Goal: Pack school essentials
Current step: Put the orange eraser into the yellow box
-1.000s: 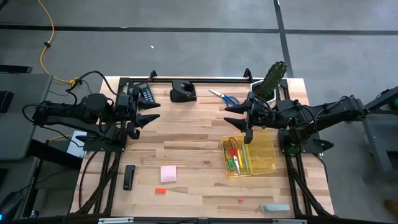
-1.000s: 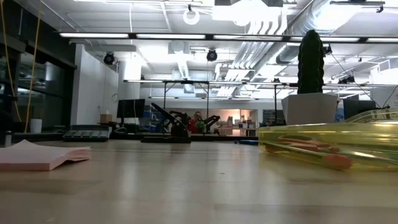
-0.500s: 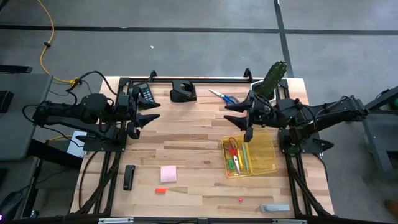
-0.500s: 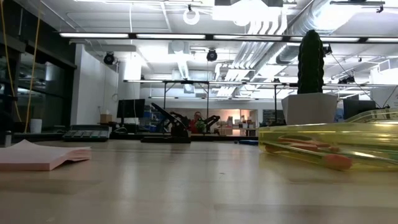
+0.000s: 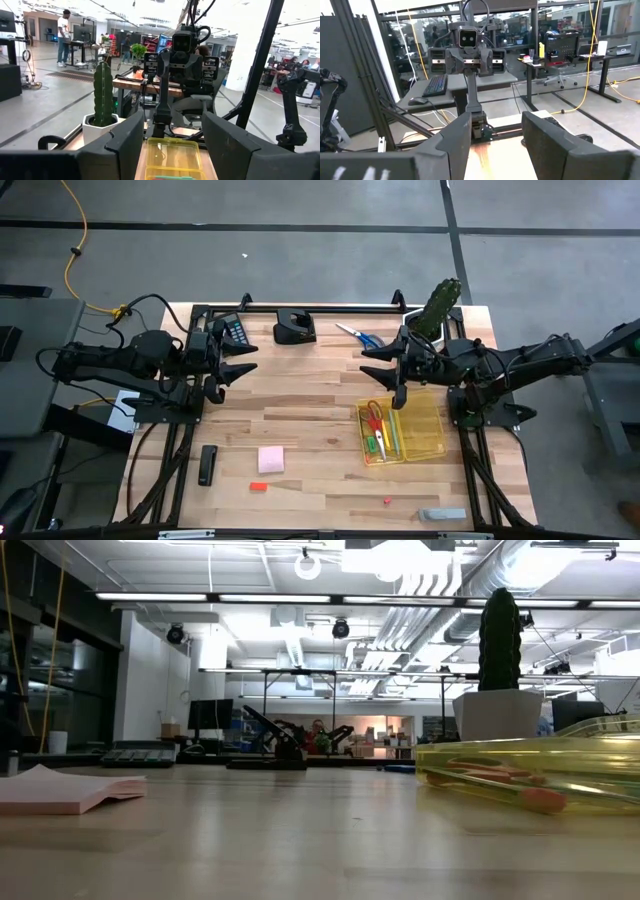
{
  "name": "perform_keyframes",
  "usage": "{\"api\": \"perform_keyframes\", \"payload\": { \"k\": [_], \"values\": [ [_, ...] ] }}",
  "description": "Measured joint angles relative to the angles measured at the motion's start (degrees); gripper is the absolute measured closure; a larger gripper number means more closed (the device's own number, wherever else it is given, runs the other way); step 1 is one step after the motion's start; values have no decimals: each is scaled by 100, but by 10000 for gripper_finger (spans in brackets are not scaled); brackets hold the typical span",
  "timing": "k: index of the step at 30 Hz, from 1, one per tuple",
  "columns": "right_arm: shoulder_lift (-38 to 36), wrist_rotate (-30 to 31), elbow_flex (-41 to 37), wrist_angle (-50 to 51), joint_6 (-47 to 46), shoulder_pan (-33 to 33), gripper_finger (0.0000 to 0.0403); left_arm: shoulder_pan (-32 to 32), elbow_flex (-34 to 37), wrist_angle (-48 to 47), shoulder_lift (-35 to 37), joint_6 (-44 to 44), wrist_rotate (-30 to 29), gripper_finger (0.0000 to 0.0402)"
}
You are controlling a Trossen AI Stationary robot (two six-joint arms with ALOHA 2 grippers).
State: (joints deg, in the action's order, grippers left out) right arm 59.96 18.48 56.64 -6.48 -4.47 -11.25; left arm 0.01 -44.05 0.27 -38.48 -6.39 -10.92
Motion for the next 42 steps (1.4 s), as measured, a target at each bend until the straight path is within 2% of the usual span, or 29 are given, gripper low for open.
{"api": "perform_keyframes", "payload": {
  "k": [42],
  "values": [
    [0,2,0,-20,0,0,236,2,0,15,1,64,2,213]
  ]
}}
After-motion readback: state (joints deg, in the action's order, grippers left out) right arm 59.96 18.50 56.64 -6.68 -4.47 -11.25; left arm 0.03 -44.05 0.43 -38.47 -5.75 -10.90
